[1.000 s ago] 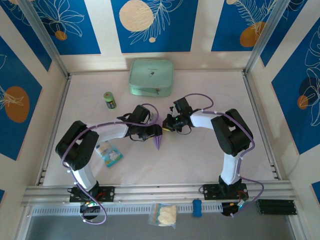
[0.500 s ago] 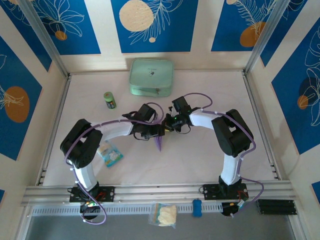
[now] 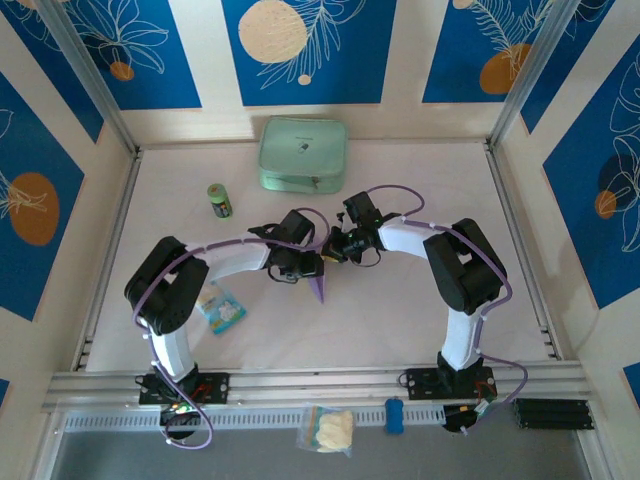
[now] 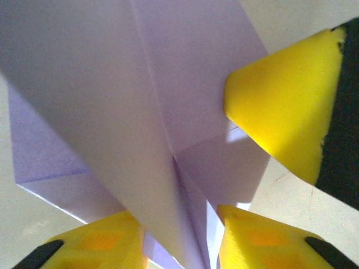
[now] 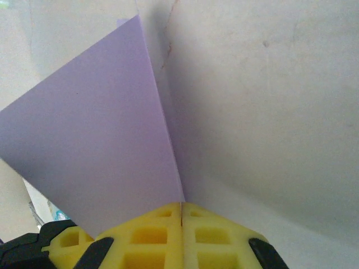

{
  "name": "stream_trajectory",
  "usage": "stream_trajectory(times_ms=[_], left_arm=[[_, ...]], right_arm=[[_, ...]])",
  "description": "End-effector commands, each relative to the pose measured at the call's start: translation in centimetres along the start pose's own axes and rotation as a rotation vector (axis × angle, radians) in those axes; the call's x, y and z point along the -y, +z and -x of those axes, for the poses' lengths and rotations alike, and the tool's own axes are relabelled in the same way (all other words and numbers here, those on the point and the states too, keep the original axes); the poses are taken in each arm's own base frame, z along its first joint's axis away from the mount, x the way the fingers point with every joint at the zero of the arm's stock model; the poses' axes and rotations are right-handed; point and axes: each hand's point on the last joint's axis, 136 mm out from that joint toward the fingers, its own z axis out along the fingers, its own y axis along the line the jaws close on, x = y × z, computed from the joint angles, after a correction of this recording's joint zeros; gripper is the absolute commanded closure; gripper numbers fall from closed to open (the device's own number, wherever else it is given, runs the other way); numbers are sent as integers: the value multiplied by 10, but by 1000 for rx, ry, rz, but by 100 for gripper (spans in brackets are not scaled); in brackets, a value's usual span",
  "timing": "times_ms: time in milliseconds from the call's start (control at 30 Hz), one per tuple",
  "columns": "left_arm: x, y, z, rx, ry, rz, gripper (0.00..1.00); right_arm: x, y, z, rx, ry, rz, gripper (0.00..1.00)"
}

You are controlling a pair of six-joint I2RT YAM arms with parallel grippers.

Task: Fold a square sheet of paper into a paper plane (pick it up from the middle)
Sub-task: Move the paper plane to the top-center of the table.

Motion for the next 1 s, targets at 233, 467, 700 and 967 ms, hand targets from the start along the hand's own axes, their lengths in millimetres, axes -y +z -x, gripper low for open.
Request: stream_trajectory(times_ms=[233, 467, 700, 967], left_arm=[[-4, 7, 2, 3, -94, 40, 71], [1, 10, 4, 1, -116, 24, 83], [4, -5, 13, 43, -94, 35, 96], [-9, -27, 42, 78, 12, 166, 97]], right_arm=[[-11, -8, 1, 5, 3, 11, 97], [-11, -8, 1, 8, 6, 12, 97], [-12, -25, 10, 72, -11, 4, 82], [16, -76, 33, 281, -32, -122, 47]])
